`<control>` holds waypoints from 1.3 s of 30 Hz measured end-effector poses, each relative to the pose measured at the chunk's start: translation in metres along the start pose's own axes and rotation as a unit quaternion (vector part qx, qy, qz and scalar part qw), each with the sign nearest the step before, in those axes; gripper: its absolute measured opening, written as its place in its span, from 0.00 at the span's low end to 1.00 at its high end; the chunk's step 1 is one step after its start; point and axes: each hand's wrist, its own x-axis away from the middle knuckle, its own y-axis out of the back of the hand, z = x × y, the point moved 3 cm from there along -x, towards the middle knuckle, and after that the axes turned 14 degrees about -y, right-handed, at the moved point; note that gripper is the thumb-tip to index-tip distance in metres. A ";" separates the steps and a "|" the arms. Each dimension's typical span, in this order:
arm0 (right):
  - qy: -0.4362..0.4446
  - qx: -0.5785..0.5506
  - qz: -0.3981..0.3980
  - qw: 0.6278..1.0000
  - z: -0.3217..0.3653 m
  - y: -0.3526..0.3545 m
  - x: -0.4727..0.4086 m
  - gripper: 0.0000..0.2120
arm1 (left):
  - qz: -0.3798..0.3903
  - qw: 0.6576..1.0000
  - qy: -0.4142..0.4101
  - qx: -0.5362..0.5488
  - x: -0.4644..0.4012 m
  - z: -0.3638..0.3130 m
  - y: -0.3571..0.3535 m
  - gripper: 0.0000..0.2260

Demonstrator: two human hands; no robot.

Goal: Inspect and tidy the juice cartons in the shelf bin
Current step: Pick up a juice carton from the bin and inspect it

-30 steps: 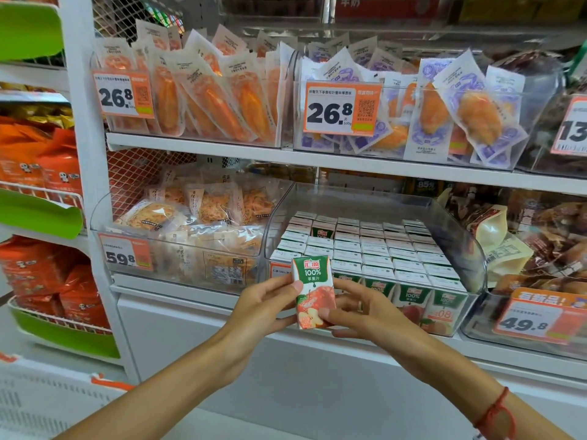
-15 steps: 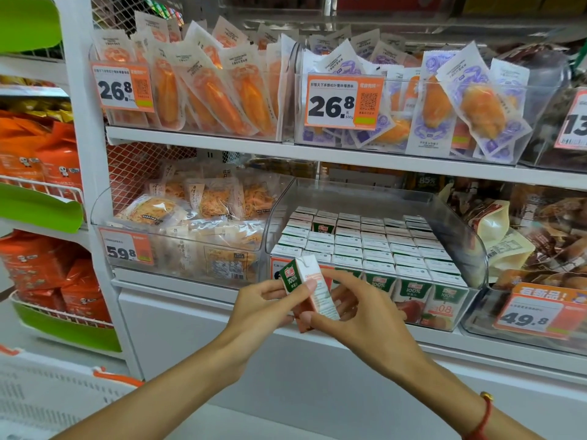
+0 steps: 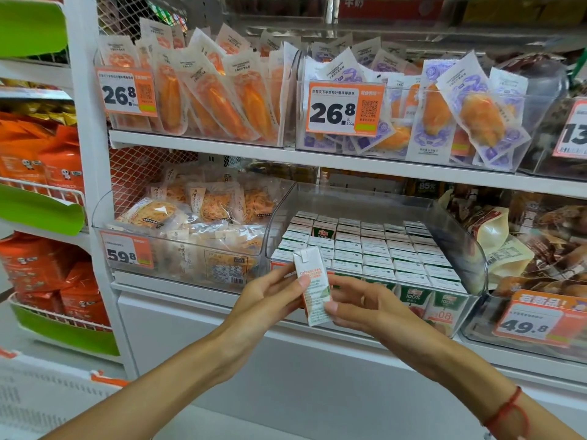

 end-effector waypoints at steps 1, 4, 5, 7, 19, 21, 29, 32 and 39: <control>-0.001 -0.002 0.004 1.000 -0.001 0.000 0.000 0.23 | 0.003 1.000 -0.003 -0.001 0.000 0.000 0.001 0.19; 0.010 -0.010 -0.004 1.000 -0.003 -0.001 0.000 0.25 | 0.003 1.000 -0.005 0.006 -0.001 0.000 0.002 0.21; 0.017 -0.013 -0.011 1.000 -0.004 -0.001 0.000 0.25 | 0.000 1.000 -0.005 0.009 -0.001 -0.001 0.002 0.21; 0.029 -0.021 -0.025 0.999 -0.003 -0.002 0.000 0.24 | -0.021 1.000 -0.006 0.001 -0.001 -0.001 0.002 0.21; 0.119 0.170 -0.269 0.940 -0.003 -0.013 0.000 0.26 | -0.160 0.985 0.016 -0.067 0.005 0.003 0.004 0.11; 0.098 0.130 -0.224 0.961 0.002 -0.010 -0.001 0.23 | -0.148 0.987 0.033 -0.044 0.004 0.001 0.007 0.12; -0.001 -0.013 -0.053 0.999 -0.002 -0.008 -0.006 0.15 | -0.106 0.993 0.051 -0.007 0.002 -0.004 0.010 0.16; 0.019 -0.010 -0.121 0.992 -0.002 -0.010 -0.006 0.15 | -0.147 0.986 0.068 -0.034 0.004 0.000 0.013 0.15; 0.158 0.178 -0.311 0.920 -0.002 -0.021 0.004 0.20 | -0.096 0.990 0.097 -0.046 0.003 0.004 0.002 0.13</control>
